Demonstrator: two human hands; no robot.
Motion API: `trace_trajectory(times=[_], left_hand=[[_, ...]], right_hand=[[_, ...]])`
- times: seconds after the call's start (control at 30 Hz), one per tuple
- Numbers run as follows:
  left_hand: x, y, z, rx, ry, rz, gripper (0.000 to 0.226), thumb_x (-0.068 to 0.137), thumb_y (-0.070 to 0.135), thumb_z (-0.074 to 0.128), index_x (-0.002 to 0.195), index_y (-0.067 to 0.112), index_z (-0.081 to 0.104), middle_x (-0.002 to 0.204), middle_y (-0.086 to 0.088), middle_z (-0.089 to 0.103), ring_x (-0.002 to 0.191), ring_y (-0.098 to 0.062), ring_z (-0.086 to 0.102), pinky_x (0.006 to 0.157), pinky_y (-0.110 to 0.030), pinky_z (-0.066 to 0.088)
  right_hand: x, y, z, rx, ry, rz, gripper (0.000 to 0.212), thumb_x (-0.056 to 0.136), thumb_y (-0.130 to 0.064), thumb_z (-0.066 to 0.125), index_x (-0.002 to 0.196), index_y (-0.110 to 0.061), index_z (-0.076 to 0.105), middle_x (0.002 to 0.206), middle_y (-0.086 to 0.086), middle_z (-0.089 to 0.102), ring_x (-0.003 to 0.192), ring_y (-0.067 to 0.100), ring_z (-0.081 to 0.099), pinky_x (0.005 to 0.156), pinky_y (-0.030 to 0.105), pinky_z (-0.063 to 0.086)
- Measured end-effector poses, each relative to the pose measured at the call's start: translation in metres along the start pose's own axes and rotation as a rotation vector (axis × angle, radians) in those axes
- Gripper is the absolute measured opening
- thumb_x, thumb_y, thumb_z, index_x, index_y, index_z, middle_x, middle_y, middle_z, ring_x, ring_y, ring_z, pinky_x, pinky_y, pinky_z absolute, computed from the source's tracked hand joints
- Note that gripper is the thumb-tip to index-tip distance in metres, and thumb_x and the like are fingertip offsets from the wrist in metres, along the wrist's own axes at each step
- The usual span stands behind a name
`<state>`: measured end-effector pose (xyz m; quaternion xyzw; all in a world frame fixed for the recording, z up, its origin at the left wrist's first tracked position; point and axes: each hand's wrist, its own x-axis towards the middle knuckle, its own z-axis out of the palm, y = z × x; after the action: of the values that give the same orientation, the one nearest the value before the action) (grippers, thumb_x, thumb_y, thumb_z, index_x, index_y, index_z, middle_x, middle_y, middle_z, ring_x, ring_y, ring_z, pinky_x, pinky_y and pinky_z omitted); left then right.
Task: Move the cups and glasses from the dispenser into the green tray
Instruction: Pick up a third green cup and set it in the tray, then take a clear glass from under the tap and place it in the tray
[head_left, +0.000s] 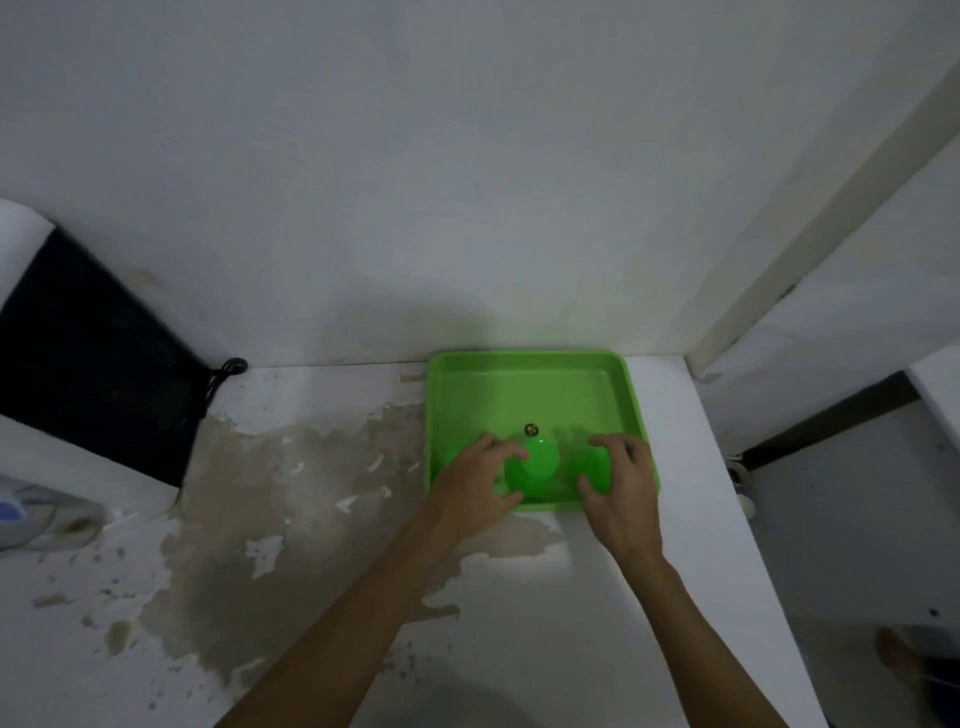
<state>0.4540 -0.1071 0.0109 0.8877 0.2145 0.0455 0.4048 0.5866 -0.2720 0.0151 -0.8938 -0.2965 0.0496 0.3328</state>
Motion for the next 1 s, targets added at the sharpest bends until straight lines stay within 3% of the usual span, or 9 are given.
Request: trace_trajectory(times=[0.13, 0.27, 0.4, 0.57, 0.77, 0.9, 1.0], left_hand=[[-0.051, -0.031, -0.028, -0.069, 0.054, 0.002, 0.037, 0.078, 0.017, 0.08, 0.113, 0.024, 0.07, 0.11, 0.004, 0.072, 0.096, -0.009, 0.066, 0.084, -0.026, 0.054], [-0.114, -0.072, -0.062, -0.15, 0.178, -0.123, 0.028, 0.075, 0.021, 0.077, 0.101, 0.031, 0.072, 0.092, 0.017, 0.07, 0.082, 0.005, 0.064, 0.074, -0.016, 0.05], [-0.185, -0.128, -0.107, -0.242, 0.283, -0.312, 0.024, 0.077, 0.025, 0.076, 0.094, 0.04, 0.069, 0.093, 0.018, 0.069, 0.088, 0.001, 0.064, 0.074, -0.012, 0.048], [-0.255, -0.189, -0.159, -0.268, 0.421, -0.537, 0.019, 0.081, 0.03, 0.077, 0.098, 0.034, 0.069, 0.097, 0.014, 0.069, 0.093, -0.01, 0.066, 0.08, -0.028, 0.054], [-0.306, -0.248, -0.21, -0.137, 0.724, -0.743, 0.071, 0.08, 0.032, 0.079, 0.139, 0.025, 0.042, 0.127, 0.001, 0.052, 0.115, -0.019, 0.055, 0.086, -0.037, 0.051], [-0.303, -0.274, -0.229, -0.205, 0.739, -0.763, 0.096, 0.08, 0.036, 0.08, 0.154, 0.026, 0.02, 0.149, -0.005, 0.038, 0.133, -0.023, 0.046, 0.096, -0.037, 0.047], [-0.291, -0.288, -0.24, -0.256, 0.727, -0.717, 0.098, 0.082, 0.033, 0.079, 0.156, 0.032, 0.015, 0.158, -0.002, 0.032, 0.139, -0.022, 0.041, 0.101, -0.036, 0.042]], right_hand=[[-0.021, -0.051, 0.012, 0.237, -0.175, -0.007, 0.021, 0.08, 0.002, 0.071, 0.096, -0.011, 0.069, 0.091, 0.005, 0.07, 0.082, 0.019, 0.065, 0.077, 0.037, 0.057], [-0.048, -0.106, 0.047, 0.325, -0.366, -0.044, 0.017, 0.082, 0.004, 0.068, 0.089, -0.011, 0.07, 0.08, 0.006, 0.07, 0.075, 0.018, 0.065, 0.071, 0.033, 0.055], [-0.078, -0.171, 0.102, 0.345, -0.578, -0.067, 0.018, 0.083, 0.002, 0.069, 0.085, -0.016, 0.069, 0.073, 0.001, 0.065, 0.067, 0.012, 0.058, 0.065, 0.019, 0.048], [-0.101, -0.233, 0.162, 0.347, -0.718, -0.097, 0.007, 0.084, 0.0, 0.07, 0.089, -0.004, 0.07, 0.069, 0.004, 0.054, 0.063, 0.012, 0.049, 0.064, 0.023, 0.041], [-0.117, -0.307, 0.229, 0.362, -0.823, -0.12, 0.006, 0.084, -0.002, 0.069, 0.086, -0.008, 0.071, 0.068, 0.002, 0.057, 0.069, 0.018, 0.058, 0.072, 0.034, 0.051], [-0.122, -0.333, 0.258, 0.361, -0.845, -0.113, 0.009, 0.085, -0.005, 0.069, 0.084, -0.013, 0.071, 0.072, 0.007, 0.06, 0.07, 0.018, 0.059, 0.071, 0.03, 0.049], [-0.121, -0.339, 0.27, 0.371, -0.854, -0.089, 0.005, 0.085, -0.006, 0.069, 0.087, -0.01, 0.072, 0.071, 0.004, 0.059, 0.069, 0.018, 0.059, 0.07, 0.032, 0.051]])
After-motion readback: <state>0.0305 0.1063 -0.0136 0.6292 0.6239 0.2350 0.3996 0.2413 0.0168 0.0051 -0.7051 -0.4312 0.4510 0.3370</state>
